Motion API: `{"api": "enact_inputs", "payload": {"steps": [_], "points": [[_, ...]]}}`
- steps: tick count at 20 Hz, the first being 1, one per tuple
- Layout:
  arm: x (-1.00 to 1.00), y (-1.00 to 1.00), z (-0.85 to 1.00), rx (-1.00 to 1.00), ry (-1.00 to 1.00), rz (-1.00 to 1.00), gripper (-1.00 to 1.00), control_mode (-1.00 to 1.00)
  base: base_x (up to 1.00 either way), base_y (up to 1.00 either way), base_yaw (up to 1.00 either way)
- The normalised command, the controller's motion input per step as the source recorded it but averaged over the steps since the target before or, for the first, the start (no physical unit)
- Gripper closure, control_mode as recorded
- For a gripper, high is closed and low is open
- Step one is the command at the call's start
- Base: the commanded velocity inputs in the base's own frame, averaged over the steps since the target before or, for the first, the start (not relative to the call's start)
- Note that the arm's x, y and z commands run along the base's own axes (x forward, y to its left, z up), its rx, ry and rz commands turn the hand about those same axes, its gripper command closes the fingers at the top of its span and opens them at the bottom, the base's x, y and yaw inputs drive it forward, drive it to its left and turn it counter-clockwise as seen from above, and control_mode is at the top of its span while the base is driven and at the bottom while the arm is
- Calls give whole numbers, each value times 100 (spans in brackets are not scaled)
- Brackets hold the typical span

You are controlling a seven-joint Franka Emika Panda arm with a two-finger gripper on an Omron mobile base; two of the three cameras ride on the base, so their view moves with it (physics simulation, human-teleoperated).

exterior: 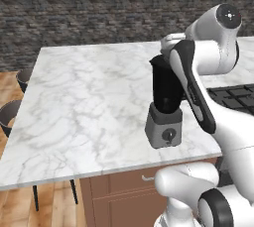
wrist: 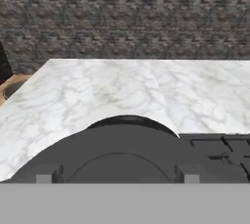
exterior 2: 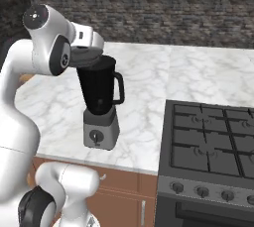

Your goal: Close the lid blender by securely placing the lid on top.

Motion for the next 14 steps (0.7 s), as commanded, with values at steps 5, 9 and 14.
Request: {"api": "enact_inputs", "payload": {"steps": [5,9,14], "points": [[38,-8,0,10,0,0,100,-100,0,0,0],[33,-5,-1,7,0,0,100,-100,0,0,0],[24,-4,-2,1,0,0,100,-100,0,0,0]]}}
